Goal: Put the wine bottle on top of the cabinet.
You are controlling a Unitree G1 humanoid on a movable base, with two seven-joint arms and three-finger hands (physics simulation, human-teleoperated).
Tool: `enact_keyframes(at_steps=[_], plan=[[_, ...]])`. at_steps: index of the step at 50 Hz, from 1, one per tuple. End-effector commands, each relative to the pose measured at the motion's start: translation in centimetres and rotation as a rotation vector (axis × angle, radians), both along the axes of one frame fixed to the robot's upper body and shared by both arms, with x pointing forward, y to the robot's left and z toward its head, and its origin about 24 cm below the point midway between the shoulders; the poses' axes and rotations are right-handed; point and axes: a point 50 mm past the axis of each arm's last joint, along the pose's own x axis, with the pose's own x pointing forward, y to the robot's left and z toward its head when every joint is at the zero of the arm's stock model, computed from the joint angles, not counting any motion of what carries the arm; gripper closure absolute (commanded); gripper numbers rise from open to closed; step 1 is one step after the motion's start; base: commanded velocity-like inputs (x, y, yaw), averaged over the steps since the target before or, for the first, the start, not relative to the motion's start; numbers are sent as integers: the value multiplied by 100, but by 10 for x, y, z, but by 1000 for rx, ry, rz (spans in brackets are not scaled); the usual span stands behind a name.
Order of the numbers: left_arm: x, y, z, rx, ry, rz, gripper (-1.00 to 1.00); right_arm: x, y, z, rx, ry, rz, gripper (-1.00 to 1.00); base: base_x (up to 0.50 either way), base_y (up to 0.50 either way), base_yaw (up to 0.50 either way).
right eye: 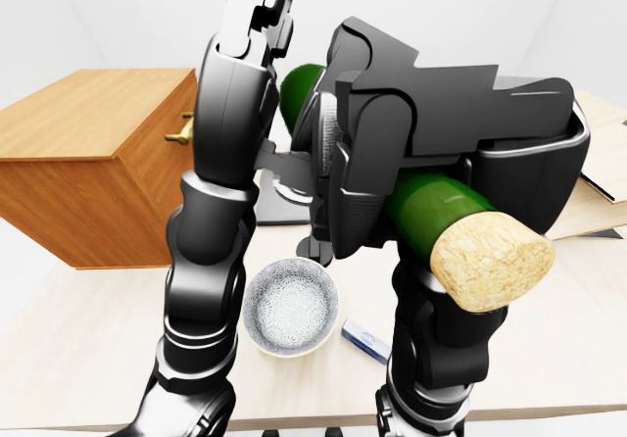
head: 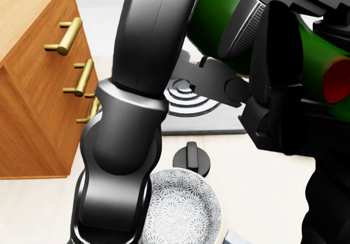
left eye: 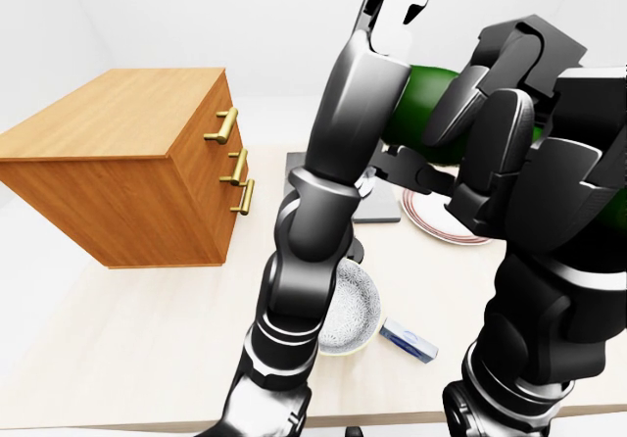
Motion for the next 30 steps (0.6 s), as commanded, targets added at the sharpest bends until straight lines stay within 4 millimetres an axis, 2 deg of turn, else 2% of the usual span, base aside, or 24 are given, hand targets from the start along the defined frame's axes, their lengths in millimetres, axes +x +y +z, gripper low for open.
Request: enact_keyframes(at_steps=[1, 6, 13, 14, 16, 17, 18, 19, 26, 30], plan=[[15, -12, -7, -4, 81, -10, -100, -3, -2, 0, 43, -14, -60, 100, 0, 0, 0], [24, -15, -11, -2, 118, -8, -100, -5, -1, 1, 41, -22, -53, 100, 0, 0, 0], [18, -21, -14, 15, 115, -26, -100, -4, 0, 1, 37, -20, -53, 100, 0, 0, 0], [20, -23, -14, 16, 121, -26, -91, -4, 1, 1, 38, -20, -50, 100, 0, 0, 0], [21, -24, -14, 16, 129, -27, -95, -5, 2, 0, 37, -19, -49, 100, 0, 0, 0], [22, -25, -15, 13, 135, -31, -78, -4, 2, -1, 36, -13, -49, 100, 0, 0, 0], [22, -25, -15, 10, 136, -33, -49, -5, 2, -1, 35, -13, -48, 100, 0, 0, 0], [21, -25, -15, 8, 134, -33, 93, -5, 2, -1, 33, -16, -50, 100, 0, 0, 0], [4, -26, -12, 60, 71, -48, 96, -3, 3, -2, 30, -4, -53, 100, 0, 0, 0], [2, -26, -11, 79, 58, -39, 99, -2, 3, -2, 29, -4, -55, 100, 0, 0, 0]])
